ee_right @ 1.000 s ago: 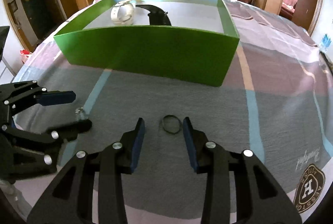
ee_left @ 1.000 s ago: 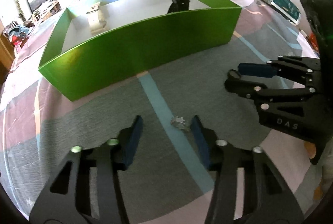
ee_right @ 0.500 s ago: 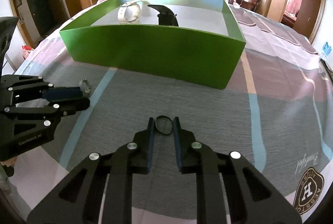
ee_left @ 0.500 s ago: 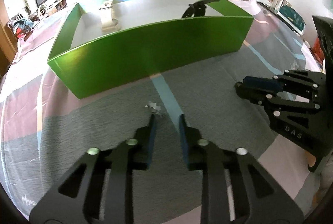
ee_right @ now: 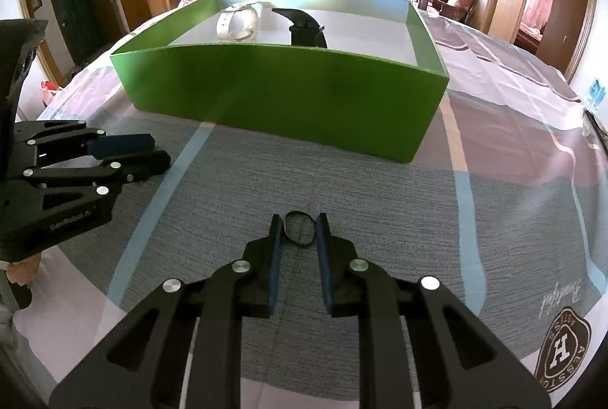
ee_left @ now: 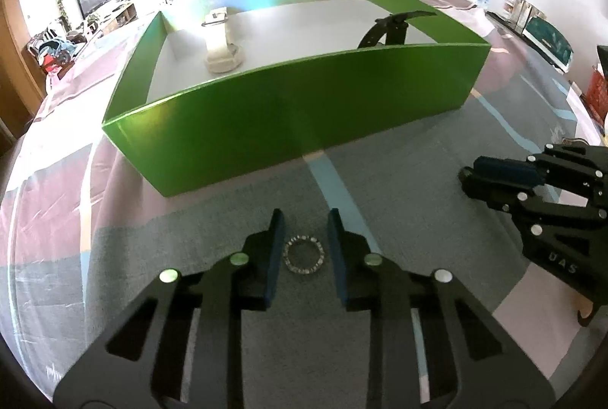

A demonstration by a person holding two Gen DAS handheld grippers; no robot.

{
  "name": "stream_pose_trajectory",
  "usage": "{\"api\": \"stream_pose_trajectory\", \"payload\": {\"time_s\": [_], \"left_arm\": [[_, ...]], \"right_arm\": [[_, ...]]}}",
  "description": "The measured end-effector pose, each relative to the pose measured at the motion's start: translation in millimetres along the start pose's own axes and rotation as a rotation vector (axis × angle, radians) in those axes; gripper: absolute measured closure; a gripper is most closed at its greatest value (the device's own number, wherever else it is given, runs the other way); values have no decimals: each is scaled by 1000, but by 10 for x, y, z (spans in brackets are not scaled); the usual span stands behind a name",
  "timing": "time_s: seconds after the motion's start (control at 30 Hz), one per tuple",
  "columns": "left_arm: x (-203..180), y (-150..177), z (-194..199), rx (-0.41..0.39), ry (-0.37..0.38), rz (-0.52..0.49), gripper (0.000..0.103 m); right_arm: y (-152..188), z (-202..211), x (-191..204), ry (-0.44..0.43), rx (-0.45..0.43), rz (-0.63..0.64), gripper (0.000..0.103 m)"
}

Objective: Organize jewelry
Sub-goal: 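Drop the black ring into the green box while the left tool drops the silver ring in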

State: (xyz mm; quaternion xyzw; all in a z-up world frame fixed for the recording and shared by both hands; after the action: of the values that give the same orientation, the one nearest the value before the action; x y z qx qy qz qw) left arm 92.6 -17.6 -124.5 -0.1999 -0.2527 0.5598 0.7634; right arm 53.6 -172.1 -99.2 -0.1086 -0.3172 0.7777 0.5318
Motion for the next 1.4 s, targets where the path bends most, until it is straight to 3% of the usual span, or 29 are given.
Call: {"api": "stream_pose_trajectory", "payload": {"time_s": [0.33, 0.53, 1.1, 1.4], "left_arm": [[-88, 66, 76, -24, -31, -60, 79], [-96, 64, 77, -24, -35, -57, 83], [-32, 64, 96, -31, -63, -36, 83], [392, -351, 695, -127, -74, 60, 83]], "right_arm": [[5, 9, 1, 5, -8, 4, 83], [9, 15, 11, 2, -8, 6, 85], [-7, 94, 9, 7, -46, -2, 85], [-492, 682, -5, -7, -173, -14, 85]]}}
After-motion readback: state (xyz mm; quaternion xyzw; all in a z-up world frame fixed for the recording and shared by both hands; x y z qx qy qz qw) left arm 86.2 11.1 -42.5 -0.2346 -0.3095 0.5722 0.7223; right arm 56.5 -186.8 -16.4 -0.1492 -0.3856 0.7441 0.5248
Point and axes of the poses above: each gripper's, at about its wrist camera, not at the fingertips, and z roughly against the way its jaws point, x to its left, y to its underside, the point moved 6 cm from there along -z, roughly the way its jaws point, and after that the axes turned 11 degrees about -y, right-handed, at the moved point
